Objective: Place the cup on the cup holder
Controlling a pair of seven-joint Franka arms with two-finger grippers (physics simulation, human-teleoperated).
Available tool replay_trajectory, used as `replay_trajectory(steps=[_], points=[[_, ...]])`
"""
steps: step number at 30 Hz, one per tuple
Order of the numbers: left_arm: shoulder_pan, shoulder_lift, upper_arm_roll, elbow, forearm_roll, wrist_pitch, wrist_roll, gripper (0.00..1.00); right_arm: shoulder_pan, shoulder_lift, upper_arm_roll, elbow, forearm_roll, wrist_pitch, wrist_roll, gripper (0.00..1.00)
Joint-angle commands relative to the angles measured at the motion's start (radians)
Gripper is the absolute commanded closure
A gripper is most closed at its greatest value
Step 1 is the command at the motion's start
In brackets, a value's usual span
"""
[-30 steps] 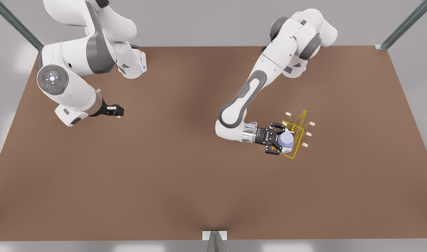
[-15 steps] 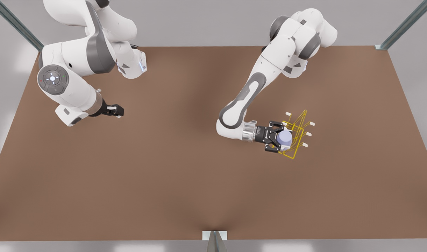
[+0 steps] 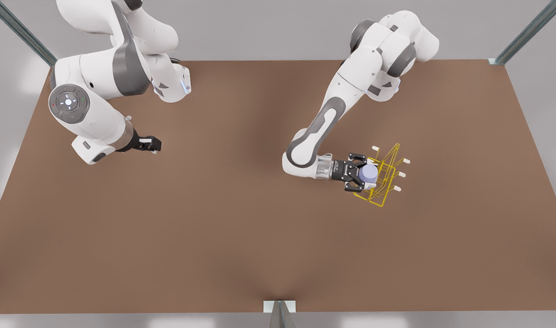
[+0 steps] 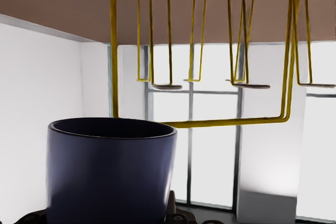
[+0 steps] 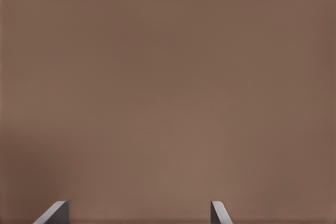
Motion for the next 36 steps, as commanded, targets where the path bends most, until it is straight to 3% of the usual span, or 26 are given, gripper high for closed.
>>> replay_trajectory(steps=[1,5,16,17,18,24,26,28,29,30,32,34,36], points=[[-0.002,-0.001,0.001,-0.004,-0.038,0.000,-0.163,0.19,0.001,-0.001,0.001,0.000,0.001,0.000,0.000,0.00],[-0.006,0.001,0.001,-0.009,-0.041,0.014,-0.186,0.19,0.014,0.031,-0.001,0.002,0.002,0.105,0.004,0.00],[0.009,0.004,0.005,-0.054,-0.105,0.031,-0.282,0.18,0.053,0.043,0.001,0.000,0.004,0.138,0.000,0.00],[0.009,0.004,0.004,-0.054,-0.105,0.031,-0.280,0.15,0.048,0.053,-0.003,0.002,-0.003,0.167,-0.001,0.00],[0.009,0.004,0.005,-0.054,-0.109,0.031,-0.280,0.00,0.044,0.053,-0.003,0.003,-0.013,0.164,-0.003,0.00],[0.006,0.004,0.004,-0.054,-0.109,0.028,-0.277,0.00,0.048,0.053,-0.004,0.005,-0.024,0.155,-0.009,0.00],[0.006,0.002,0.004,-0.009,-0.109,0.020,-0.262,0.00,0.100,0.053,0.001,0.007,-0.030,0.112,-0.001,0.00],[0.012,-0.016,0.002,0.152,-0.116,-0.060,-0.180,0.00,0.128,0.053,0.002,0.005,-0.024,0.095,-0.004,0.00],[0.017,-0.026,0.005,0.250,-0.199,-0.072,-0.133,0.00,0.129,0.053,0.002,0.004,-0.021,0.094,-0.004,0.00],[0.056,-0.039,0.005,0.469,-0.357,-0.166,-0.038,0.00,0.140,0.053,0.002,0.005,-0.015,-0.010,-0.004,0.00],[0.181,-0.041,0.008,0.719,-0.774,-0.164,-0.132,0.00,0.106,0.053,-0.006,0.008,0.043,-0.041,-0.006,0.00],[0.391,-0.045,0.007,0.796,-1.243,-0.085,-0.763,0.00,0.103,0.053,-0.006,0.008,0.039,-0.046,-0.006,0.00],[0.480,-0.133,0.008,0.798,-1.291,-0.055,-0.923,0.00,0.103,0.053,-0.006,0.008,0.039,-0.046,-0.004,0.00]])
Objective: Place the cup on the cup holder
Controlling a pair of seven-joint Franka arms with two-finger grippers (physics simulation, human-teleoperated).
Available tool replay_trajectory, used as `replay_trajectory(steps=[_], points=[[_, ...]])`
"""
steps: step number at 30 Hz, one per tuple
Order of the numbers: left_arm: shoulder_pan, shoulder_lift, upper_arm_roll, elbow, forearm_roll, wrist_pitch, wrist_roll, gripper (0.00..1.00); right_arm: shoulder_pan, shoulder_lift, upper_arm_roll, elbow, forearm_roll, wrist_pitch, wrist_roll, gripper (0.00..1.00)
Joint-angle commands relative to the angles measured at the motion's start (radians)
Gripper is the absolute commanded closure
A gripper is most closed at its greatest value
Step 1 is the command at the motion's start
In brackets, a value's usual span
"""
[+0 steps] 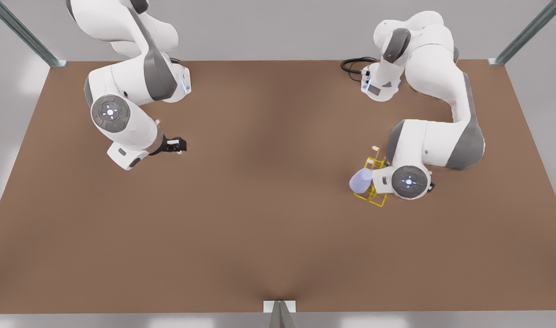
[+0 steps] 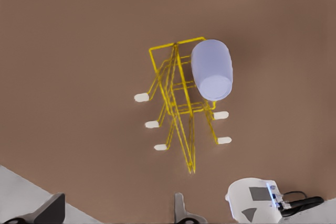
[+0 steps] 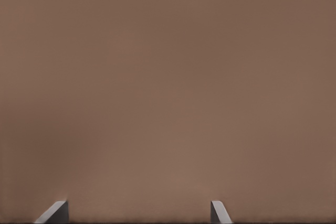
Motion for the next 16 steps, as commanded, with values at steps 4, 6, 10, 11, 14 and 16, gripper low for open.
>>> replay_trajectory(steps=[4,6,10,11,14,16], points=[[0.108,-0.535,0.001,-0.507,-0.279,0.303,-0.590,0.00,-0.003,-0.001,-0.003,0.000,0.010,-0.065,-0.001,0.00],[0.106,-0.610,0.003,-0.694,-0.270,0.459,-0.590,0.00,-0.014,0.000,-0.001,0.007,0.012,-0.068,-0.003,0.00],[0.108,-0.609,0.003,-0.702,-0.270,0.464,-0.589,0.00,-0.017,0.000,-0.004,0.008,0.009,-0.070,-0.001,0.00],[0.108,-0.609,0.003,-0.702,-0.270,0.462,-0.589,0.00,-0.037,0.000,-0.003,0.008,0.015,-0.070,-0.004,0.00],[0.106,-0.610,0.003,-0.702,-0.269,0.459,-0.589,0.00,-0.046,-0.001,0.000,0.007,0.017,-0.070,-0.006,0.00],[0.106,-0.610,0.003,-0.702,-0.269,0.458,-0.590,0.00,-0.043,-0.001,0.000,0.008,0.018,-0.070,-0.001,0.00]])
